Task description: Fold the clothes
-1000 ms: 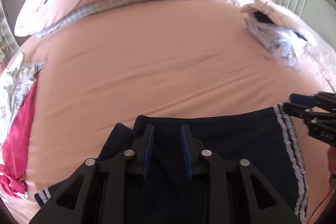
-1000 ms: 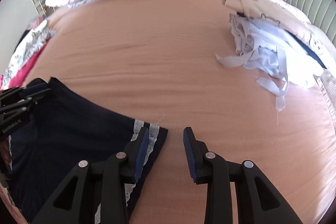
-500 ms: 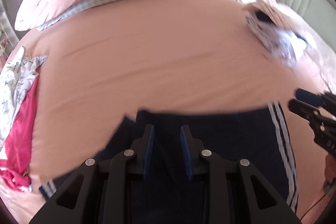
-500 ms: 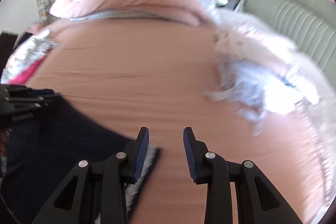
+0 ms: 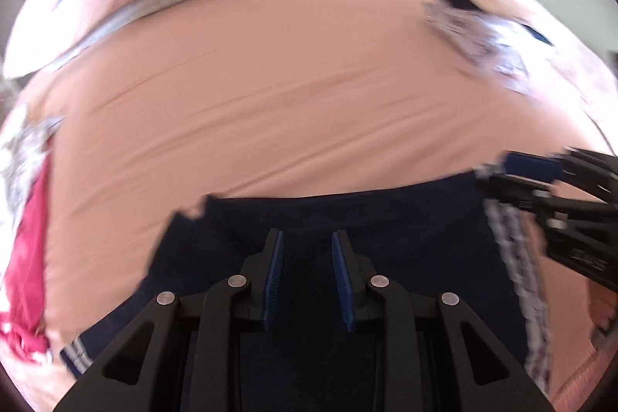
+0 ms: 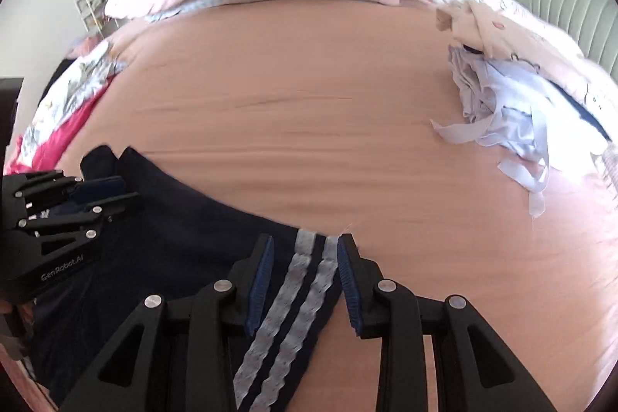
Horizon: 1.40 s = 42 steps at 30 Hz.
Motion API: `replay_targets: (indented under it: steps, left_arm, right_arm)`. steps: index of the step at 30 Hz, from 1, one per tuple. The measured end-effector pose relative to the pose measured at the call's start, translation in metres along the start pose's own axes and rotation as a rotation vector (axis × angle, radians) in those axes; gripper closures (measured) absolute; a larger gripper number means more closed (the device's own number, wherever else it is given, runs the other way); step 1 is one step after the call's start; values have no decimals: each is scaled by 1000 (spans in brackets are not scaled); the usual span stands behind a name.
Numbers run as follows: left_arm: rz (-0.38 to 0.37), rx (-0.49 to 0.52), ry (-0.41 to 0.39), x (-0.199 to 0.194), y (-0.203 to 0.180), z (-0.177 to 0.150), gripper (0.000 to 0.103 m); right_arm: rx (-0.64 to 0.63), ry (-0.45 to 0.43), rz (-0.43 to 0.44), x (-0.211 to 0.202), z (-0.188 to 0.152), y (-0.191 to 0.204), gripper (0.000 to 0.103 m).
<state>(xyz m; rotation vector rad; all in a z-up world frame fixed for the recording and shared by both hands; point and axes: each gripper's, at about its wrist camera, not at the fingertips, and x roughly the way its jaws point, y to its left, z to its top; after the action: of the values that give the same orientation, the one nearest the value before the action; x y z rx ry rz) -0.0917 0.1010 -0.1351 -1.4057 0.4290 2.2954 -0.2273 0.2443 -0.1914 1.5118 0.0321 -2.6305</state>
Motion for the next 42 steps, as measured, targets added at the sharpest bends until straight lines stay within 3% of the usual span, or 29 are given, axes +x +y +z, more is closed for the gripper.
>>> replay_targets:
  steps: [5, 12, 15, 20, 23, 28, 31, 35, 37, 40, 42]
  left_arm:
    - [-41, 64, 44, 17, -10, 12, 78]
    - [-66, -130, -88, 9, 12, 30, 78]
    - [-97, -118, -101, -25, 17, 20, 74]
    - [-34, -114, -7, -65, 33, -38, 67]
    - [4, -181, 44, -79, 52, -92, 67]
    - [24, -262, 56, -94, 70, -153, 67]
    - [92, -195, 74, -99, 64, -175, 67]
    - [127, -263, 82, -111, 79, -192, 66]
    - [112, -336, 66, -125, 95, -207, 66]
    - [39, -505, 26, -147, 117, -233, 66]
    - [16, -566, 24, -153, 120, -248, 66]
  right_arm:
    - [-33, 16, 9, 3, 4, -3, 71]
    - [96, -42, -41, 1, 5, -26, 71]
    - [84, -39, -1, -10, 5, -23, 71]
    - [93, 56, 150, -24, 2, -10, 70]
    - [20, 66, 162, -44, -15, 31, 68]
    - [-75, 112, 137, -72, -61, 90, 68]
    - [-128, 179, 70, -57, -87, 107, 68]
    - [-208, 142, -49, -71, -111, 111, 68]
    - [-128, 126, -69, -84, -115, 92, 68]
    - [41, 133, 22, -100, -121, 63, 68]
    - [119, 148, 28, -102, -133, 56, 68]
